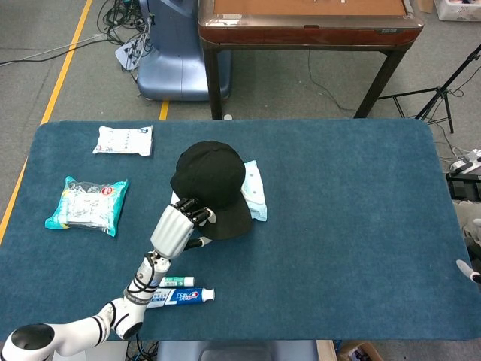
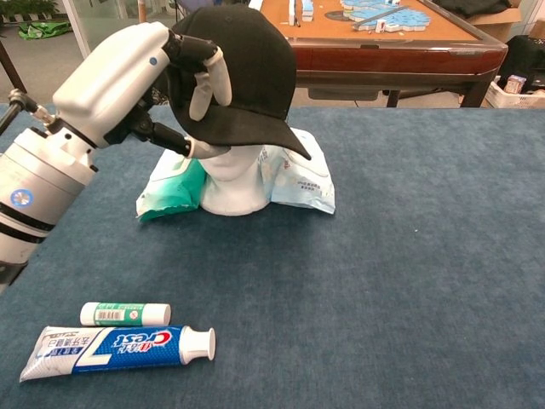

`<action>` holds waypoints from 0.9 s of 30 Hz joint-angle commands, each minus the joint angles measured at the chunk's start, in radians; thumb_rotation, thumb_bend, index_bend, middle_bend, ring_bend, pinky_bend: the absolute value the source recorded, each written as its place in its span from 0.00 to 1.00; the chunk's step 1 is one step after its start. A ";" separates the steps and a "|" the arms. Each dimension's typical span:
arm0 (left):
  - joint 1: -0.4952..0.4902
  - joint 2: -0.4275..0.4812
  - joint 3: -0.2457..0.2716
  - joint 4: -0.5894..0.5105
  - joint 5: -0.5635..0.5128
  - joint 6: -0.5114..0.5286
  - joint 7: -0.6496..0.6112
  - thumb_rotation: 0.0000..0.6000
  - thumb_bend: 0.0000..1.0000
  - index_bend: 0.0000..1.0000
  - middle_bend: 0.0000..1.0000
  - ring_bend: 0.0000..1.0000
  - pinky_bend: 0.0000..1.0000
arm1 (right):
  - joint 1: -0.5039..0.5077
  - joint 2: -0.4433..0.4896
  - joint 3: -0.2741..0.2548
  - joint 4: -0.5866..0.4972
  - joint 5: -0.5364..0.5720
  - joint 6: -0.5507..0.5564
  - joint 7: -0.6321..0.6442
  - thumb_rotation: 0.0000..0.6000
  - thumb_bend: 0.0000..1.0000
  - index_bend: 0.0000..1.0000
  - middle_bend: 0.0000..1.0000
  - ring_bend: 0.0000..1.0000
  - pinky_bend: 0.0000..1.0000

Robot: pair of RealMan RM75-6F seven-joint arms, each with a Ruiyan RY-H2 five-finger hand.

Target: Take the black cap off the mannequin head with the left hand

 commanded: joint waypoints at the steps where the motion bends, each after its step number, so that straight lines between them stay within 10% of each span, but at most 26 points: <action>1: -0.002 -0.006 0.003 0.014 0.007 0.007 -0.001 1.00 0.00 0.59 0.44 0.26 0.54 | 0.001 0.001 -0.001 0.000 -0.002 -0.001 0.001 1.00 0.00 0.29 0.32 0.19 0.38; 27: -0.016 -0.043 0.027 0.117 0.049 0.072 -0.045 1.00 0.01 0.63 0.72 0.44 0.53 | -0.001 0.003 -0.001 -0.002 -0.002 -0.001 0.014 1.00 0.00 0.29 0.32 0.19 0.38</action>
